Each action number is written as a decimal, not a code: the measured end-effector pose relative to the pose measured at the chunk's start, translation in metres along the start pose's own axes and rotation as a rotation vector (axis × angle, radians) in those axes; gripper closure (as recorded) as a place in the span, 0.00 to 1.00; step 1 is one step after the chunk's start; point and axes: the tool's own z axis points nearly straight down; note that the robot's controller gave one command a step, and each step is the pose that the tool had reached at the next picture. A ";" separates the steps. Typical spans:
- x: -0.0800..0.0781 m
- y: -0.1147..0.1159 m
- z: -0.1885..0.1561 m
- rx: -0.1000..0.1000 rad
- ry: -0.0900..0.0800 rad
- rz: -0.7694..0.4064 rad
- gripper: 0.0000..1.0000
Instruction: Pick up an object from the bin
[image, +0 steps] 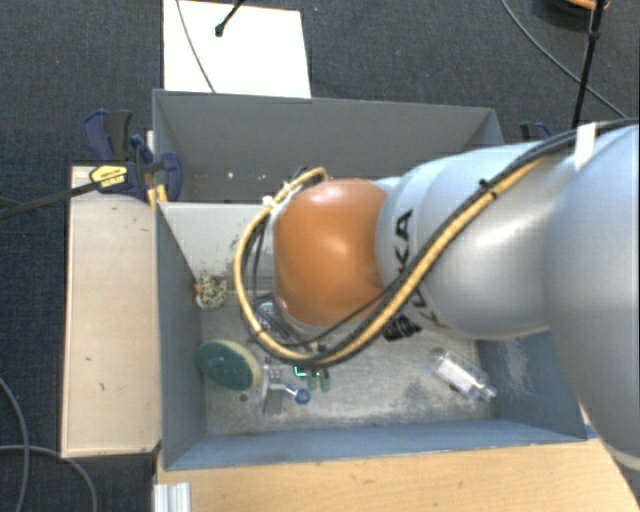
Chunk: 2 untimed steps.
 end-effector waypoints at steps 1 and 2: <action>-0.026 -0.003 0.111 -0.001 -0.008 0.115 0.00; -0.025 -0.004 0.109 -0.002 -0.008 0.120 1.00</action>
Offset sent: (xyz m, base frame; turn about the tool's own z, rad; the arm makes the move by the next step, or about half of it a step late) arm 0.0242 -0.0026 -0.1091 0.1139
